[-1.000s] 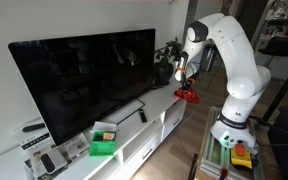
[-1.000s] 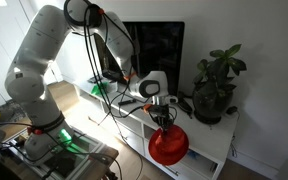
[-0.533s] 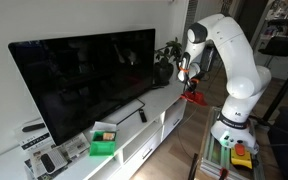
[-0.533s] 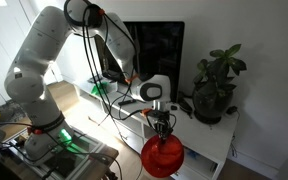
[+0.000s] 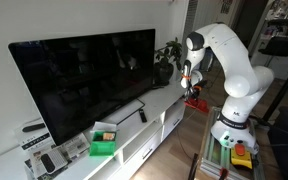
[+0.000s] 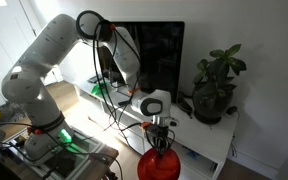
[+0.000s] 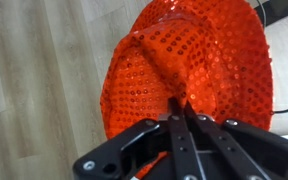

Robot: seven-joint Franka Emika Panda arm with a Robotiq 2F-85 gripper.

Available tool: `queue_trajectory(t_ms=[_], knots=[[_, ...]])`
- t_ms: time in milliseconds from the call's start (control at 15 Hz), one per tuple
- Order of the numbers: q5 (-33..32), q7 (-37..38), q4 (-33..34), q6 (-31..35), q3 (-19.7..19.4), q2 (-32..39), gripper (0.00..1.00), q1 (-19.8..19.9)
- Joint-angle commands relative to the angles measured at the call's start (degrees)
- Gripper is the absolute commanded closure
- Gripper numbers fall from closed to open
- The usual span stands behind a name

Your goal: Put the red hat in the shelf on the bottom right

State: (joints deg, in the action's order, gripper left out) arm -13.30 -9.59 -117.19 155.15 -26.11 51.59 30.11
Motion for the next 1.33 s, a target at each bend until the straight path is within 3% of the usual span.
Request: queue_trajectory(t_ms=[0, 67, 267, 667, 1267], knots=[[2.0, -2.5, 5.7, 5.2, 3.7, 5.8, 0.98, 5.9], [0.9, -0.7, 2.3, 3.1, 1.4, 3.1, 0.95, 2.3], [1.3, -1.1, 4.8, 4.8, 2.9, 5.7, 0.95, 4.9], [1.5, -1.5, 6.2, 5.3, 3.9, 7.0, 0.98, 5.6], [2.1, -0.9, 6.8, 18.1, 4.4, 13.1, 0.98, 6.0]])
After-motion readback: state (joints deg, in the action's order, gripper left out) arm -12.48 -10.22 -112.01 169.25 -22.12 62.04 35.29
